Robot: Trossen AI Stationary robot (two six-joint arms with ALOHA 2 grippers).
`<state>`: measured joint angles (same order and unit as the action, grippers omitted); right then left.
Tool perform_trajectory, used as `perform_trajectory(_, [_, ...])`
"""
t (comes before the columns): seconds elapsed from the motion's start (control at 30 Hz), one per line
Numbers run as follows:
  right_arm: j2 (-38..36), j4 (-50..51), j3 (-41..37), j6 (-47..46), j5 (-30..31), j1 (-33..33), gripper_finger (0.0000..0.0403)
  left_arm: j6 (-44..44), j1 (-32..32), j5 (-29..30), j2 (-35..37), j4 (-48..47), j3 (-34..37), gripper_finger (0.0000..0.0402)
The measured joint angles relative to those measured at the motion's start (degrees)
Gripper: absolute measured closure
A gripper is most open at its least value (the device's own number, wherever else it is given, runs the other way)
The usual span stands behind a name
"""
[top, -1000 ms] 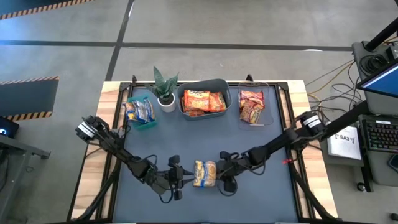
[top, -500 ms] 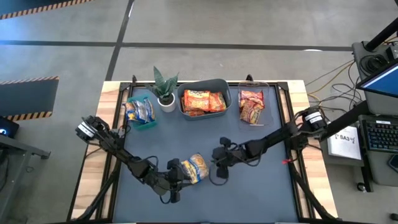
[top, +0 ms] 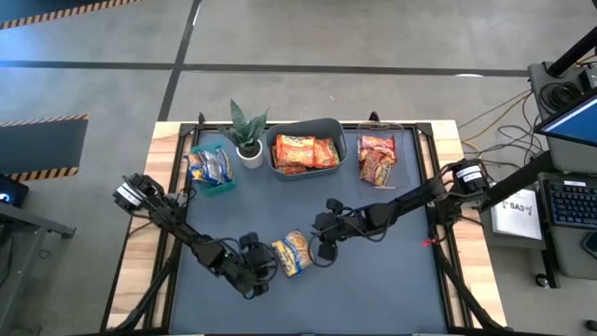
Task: Sort Maruchan noodles
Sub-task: Put the blue noodle pack into the green bin
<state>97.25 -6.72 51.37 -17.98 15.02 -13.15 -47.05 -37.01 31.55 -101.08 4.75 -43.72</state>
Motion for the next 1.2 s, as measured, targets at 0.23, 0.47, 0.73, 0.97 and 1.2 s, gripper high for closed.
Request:
perform_trajectory(0.23, [0.0,0.02,0.0,-1.83,0.01,-0.3,0.03,1.98,0.85,11.14,0.0,-2.94,0.0,0.0318])
perform_trajectory(0.47, [0.08,2.36,-0.02,-4.57,-0.72,-3.31,0.03,1.54,4.79,14.38,0.0,-5.78,0.37,0.0318])
perform_trajectory(0.73, [0.46,3.8,-0.07,-6.79,-0.37,-5.03,0.03,4.11,9.39,16.87,2.29,-6.04,0.37,0.0318])
perform_trajectory(0.97, [0.46,4.36,-0.39,-5.17,8.85,-4.5,0.03,11.58,6.7,0.76,7.55,-2.3,0.34,0.0318])
perform_trajectory(1.2, [1.36,-4.55,-0.52,0.54,11.53,-1.91,0.03,12.11,4.29,-10.02,5.71,5.32,0.26,0.0318])
